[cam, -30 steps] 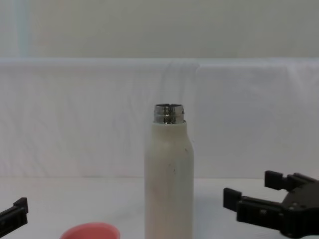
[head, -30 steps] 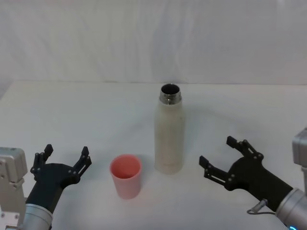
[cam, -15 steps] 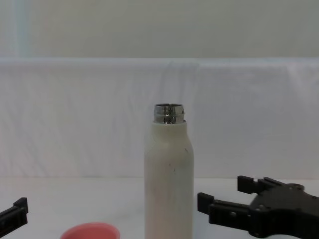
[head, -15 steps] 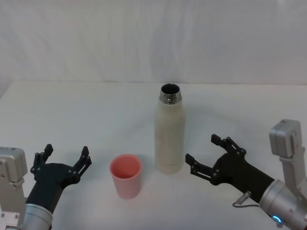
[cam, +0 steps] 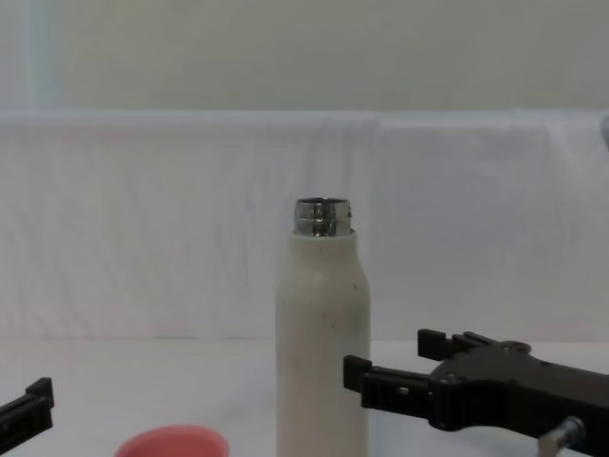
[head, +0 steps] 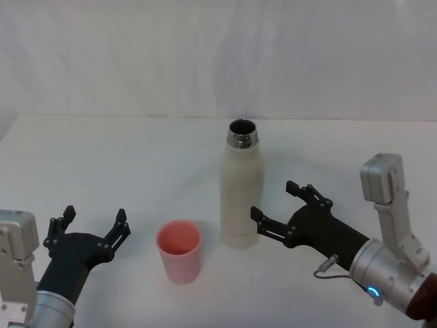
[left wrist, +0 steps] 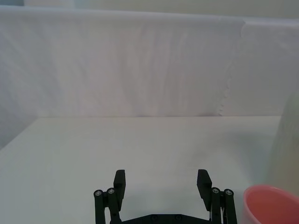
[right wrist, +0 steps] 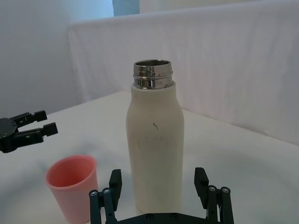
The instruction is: Grasp the thermos with one hand and pour water into the cup lid.
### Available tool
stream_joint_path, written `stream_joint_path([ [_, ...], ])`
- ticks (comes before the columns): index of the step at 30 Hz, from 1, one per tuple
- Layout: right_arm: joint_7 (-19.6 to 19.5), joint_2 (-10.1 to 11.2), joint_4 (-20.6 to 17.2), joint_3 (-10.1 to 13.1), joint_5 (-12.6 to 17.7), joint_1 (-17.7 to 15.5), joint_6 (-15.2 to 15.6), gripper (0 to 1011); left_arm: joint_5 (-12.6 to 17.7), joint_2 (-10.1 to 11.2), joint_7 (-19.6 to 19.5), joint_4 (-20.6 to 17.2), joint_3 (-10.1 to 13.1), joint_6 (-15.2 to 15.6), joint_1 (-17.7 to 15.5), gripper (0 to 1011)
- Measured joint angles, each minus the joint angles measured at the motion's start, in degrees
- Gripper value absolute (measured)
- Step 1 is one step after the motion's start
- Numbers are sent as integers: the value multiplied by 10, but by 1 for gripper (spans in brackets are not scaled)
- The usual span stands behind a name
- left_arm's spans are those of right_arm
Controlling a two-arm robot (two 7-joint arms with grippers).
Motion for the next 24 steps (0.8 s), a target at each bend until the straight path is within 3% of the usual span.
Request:
stream_joint_path([
  [24, -3, -23, 57, -28, 3, 57, 5, 1001, 0, 0, 0, 0, 0, 0, 0, 1001],
])
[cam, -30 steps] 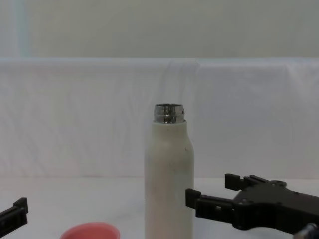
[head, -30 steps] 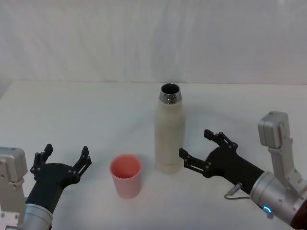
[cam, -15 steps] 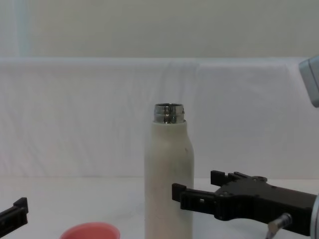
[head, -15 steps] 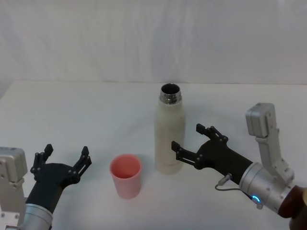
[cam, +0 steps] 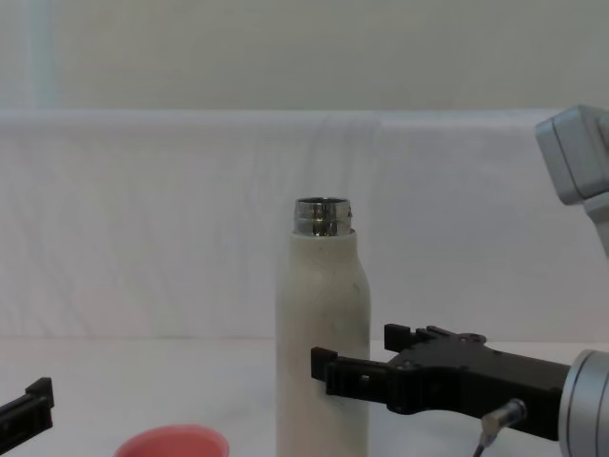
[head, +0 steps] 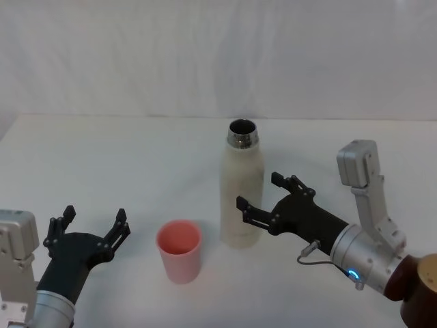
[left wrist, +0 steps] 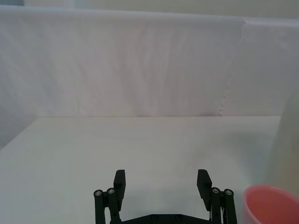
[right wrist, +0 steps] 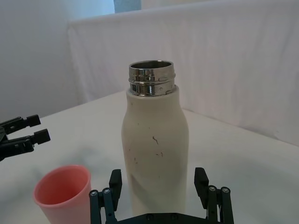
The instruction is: Grasp the thermos with one hand and pour water into the cup lid.
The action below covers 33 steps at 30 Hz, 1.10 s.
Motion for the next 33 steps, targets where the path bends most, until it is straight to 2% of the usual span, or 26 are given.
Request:
stream_joint_path([
  [33, -1, -24, 44, -17, -8, 41, 1, 1001, 0, 0, 0, 0, 0, 0, 0, 1001],
])
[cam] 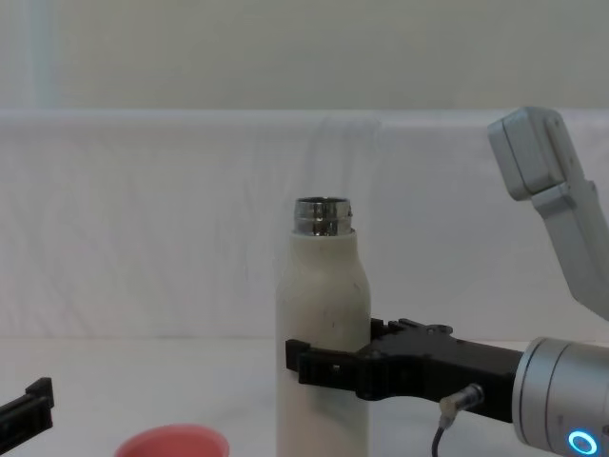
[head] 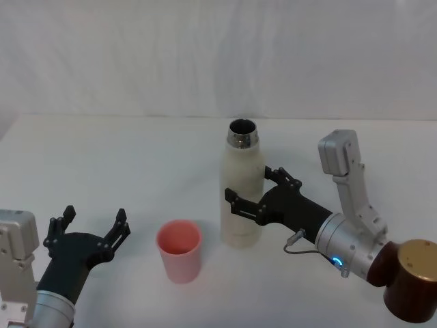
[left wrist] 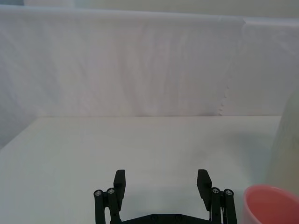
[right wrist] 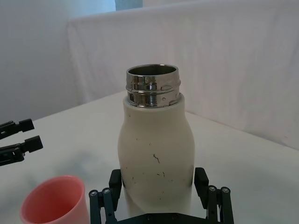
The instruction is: Grasp the thermos with one hand and pour water into the cup lid.
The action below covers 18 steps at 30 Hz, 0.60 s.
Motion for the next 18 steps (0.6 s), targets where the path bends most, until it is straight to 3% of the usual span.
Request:
stream_joint_path([
  [18, 1, -12, 23, -6, -5, 16, -3, 1001, 0, 0, 0, 0, 0, 0, 0, 1001],
])
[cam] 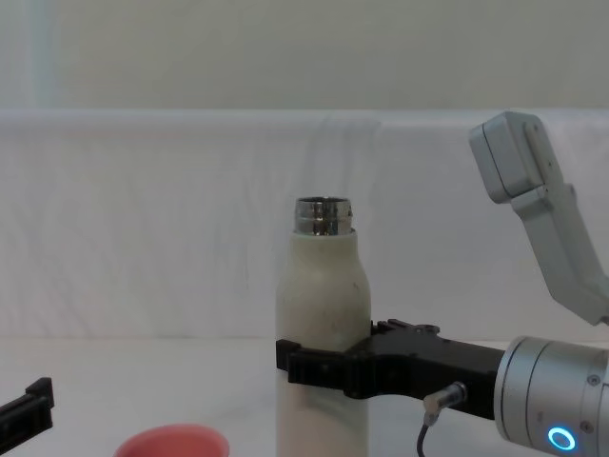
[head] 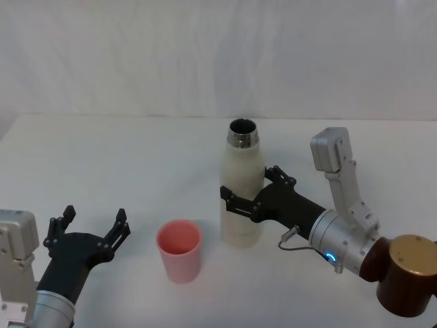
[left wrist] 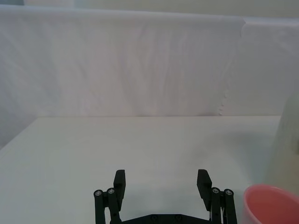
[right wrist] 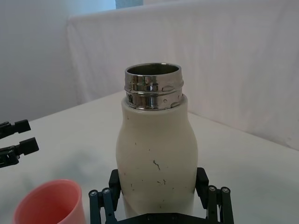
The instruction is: Grasp the thermos with one hand and pour water into the cup lid.
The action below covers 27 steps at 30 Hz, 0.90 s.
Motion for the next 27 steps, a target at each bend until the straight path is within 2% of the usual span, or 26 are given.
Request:
stream_joint_path([
  [22, 3, -11, 15, 0, 3, 8, -8, 1001, 0, 0, 0, 0, 0, 0, 0, 1001],
  [27, 3, -10, 15, 1, 3, 7, -8, 960, 0, 0, 0, 0, 0, 0, 0, 1001],
])
